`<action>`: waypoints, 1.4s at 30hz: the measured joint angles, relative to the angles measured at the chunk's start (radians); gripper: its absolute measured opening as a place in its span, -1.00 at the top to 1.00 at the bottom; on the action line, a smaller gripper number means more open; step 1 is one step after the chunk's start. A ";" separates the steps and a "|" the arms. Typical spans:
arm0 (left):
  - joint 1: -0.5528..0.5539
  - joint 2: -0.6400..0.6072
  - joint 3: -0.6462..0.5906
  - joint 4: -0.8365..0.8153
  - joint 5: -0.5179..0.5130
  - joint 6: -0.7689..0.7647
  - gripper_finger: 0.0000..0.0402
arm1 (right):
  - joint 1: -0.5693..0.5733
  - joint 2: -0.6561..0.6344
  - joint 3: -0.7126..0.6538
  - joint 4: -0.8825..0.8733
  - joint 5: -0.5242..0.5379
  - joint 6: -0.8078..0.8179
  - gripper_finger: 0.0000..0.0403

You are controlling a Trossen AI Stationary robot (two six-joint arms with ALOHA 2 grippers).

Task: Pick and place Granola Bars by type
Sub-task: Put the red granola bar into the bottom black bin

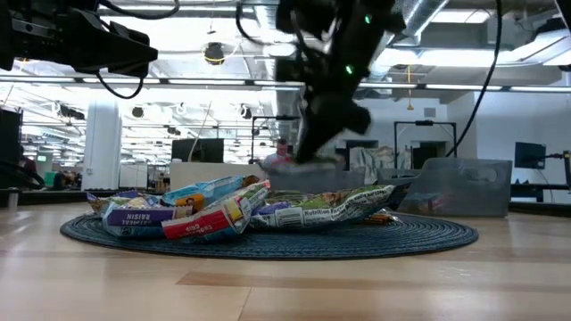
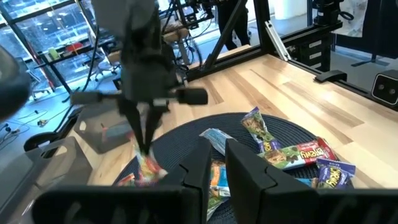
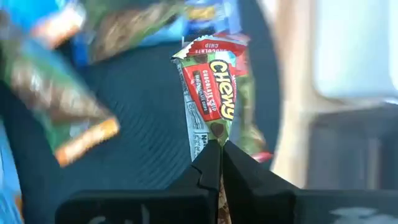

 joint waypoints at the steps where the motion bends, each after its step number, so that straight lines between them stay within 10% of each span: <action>1: 0.000 0.000 0.000 0.000 -0.002 0.000 0.80 | 0.008 -0.017 0.010 -0.059 0.022 0.063 1.00; 17: 0.000 0.006 0.001 0.006 -0.024 -0.007 0.80 | 0.065 -0.271 -0.044 -0.860 0.407 1.115 1.00; 34: 0.000 0.006 0.001 0.006 -0.051 0.007 0.80 | -0.119 -0.356 -0.360 -0.671 0.404 1.102 1.00; 42: 0.000 0.006 0.000 0.006 -0.051 0.009 0.80 | -0.118 -0.357 -0.363 -0.590 0.401 1.012 0.66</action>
